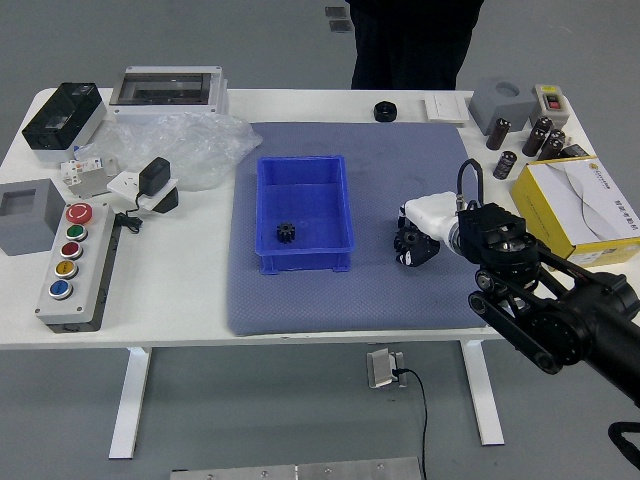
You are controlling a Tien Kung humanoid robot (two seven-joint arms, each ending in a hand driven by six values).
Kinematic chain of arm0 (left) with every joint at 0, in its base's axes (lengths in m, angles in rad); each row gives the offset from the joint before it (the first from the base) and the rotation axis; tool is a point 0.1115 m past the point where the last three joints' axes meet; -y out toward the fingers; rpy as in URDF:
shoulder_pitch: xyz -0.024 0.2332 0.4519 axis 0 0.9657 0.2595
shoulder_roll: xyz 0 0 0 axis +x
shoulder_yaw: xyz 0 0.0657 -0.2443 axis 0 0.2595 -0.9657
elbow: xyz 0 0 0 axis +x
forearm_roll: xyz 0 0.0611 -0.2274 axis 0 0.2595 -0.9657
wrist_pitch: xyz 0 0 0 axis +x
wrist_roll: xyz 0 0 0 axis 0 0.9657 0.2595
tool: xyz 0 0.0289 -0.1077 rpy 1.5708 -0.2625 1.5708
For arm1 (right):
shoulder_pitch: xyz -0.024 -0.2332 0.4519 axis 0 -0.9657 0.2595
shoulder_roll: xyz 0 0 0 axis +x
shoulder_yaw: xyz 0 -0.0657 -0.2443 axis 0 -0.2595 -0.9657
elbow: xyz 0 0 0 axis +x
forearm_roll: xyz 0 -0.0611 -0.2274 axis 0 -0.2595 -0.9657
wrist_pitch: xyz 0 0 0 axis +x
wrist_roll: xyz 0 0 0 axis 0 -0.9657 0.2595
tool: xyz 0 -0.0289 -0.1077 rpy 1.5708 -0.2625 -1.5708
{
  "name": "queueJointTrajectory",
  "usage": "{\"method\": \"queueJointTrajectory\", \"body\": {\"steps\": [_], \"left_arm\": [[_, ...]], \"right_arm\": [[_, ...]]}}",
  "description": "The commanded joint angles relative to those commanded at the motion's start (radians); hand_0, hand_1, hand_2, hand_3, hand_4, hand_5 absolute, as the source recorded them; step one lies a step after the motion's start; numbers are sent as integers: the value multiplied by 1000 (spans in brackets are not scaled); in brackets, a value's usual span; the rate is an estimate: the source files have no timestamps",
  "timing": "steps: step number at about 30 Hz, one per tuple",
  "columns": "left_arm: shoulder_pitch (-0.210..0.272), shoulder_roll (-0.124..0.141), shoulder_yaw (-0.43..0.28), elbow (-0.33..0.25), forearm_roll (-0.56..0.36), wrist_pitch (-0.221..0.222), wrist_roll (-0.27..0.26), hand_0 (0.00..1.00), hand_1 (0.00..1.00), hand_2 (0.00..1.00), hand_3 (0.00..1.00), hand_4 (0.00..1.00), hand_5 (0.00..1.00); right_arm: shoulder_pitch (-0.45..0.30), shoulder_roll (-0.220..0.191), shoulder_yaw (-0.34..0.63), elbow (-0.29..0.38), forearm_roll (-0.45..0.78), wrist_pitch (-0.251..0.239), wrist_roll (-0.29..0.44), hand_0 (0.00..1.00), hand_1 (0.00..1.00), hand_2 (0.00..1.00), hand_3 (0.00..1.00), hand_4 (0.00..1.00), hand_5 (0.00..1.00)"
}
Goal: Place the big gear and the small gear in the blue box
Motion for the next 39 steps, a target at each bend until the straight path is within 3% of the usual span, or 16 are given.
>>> {"method": "queueJointTrajectory", "body": {"steps": [8,9,14,15,20,21,39], "left_arm": [[-2,0,-1,0,1,0,0,825,786,776,759,666,377],[-2,0,-1,0,2,0,0,825,786,775,760,666,375],[-2,0,0,0,3,0,0,825,786,775,760,666,375],[-2,0,0,0,3,-1,0,825,786,777,760,666,375],[-1,0,0,0,4,-1,0,825,786,777,760,666,375],[-1,0,0,0,5,-1,0,825,786,777,760,666,376],[-2,3,0,0,5,0,0,825,786,777,759,665,376]], "right_arm": [[0,5,-1,-16,1,-9,0,659,601,700,685,789,386],[0,6,-2,-17,1,-11,1,643,573,663,649,677,377],[-1,9,-2,-23,1,-23,1,643,573,663,649,677,377],[-1,9,-2,-24,2,-25,1,623,543,618,643,575,391],[-2,11,-6,-30,3,-36,0,623,543,618,643,575,391],[-2,12,-7,-31,4,-39,0,599,504,554,618,526,389],[10,-1,3,-14,4,-66,-2,581,478,516,599,445,368]]}}
